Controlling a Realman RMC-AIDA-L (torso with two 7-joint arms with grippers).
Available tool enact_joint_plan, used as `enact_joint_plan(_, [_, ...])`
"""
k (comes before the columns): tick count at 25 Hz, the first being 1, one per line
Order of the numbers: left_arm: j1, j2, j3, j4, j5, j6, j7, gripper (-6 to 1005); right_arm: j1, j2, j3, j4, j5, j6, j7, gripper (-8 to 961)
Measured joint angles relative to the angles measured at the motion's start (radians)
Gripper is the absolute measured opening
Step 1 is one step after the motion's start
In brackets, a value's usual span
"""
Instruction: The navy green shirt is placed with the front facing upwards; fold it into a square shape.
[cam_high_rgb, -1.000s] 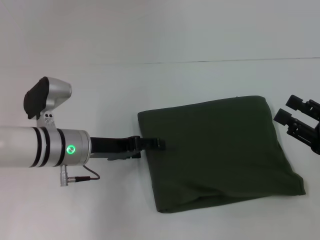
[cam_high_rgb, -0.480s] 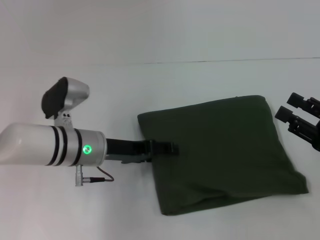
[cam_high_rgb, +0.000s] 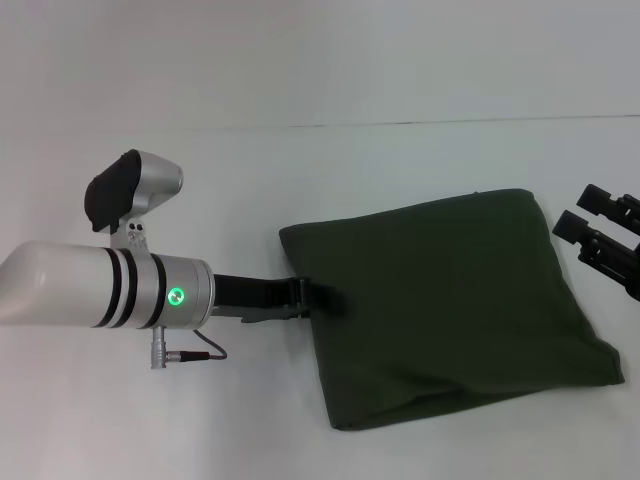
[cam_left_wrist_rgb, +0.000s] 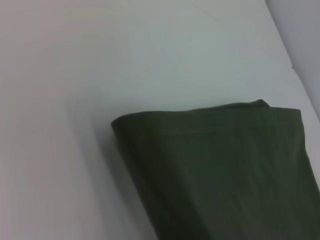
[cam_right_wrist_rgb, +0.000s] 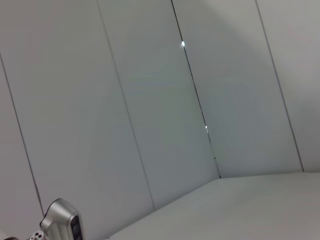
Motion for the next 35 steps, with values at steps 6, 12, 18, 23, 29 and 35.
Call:
enact_joint_plan(6, [-0.002,-0.001,0.005,0.001,-0.004,0.005,0.003,335,0.000,0.000,0.002,0.000,0.000,0.006,0.001,649])
enact_joint_plan(12, [0.004,-0.002,0.003,0.004,-0.006,0.008,0.007,212,0.002,0.000,0.002,0.000,0.000,0.008,0.002,649])
enact_joint_plan(18, [0.050,0.000,0.000,0.066,0.000,0.017,0.007,89,-0.003,0.006,0.002,0.000,0.000,0.027,0.002,648])
enact_joint_plan(23, [0.118,0.008,-0.011,0.183,-0.005,0.045,0.002,83,0.000,0.009,0.002,0.002,0.000,0.033,0.001,648])
enact_joint_plan(29, [0.132,0.029,-0.053,0.200,0.002,0.047,0.008,105,0.007,0.009,0.002,0.010,0.000,0.041,0.006,648])
enact_joint_plan(35, [0.144,0.034,-0.095,0.203,0.043,0.044,0.009,126,0.016,0.011,0.002,0.010,0.000,0.047,0.013,649])
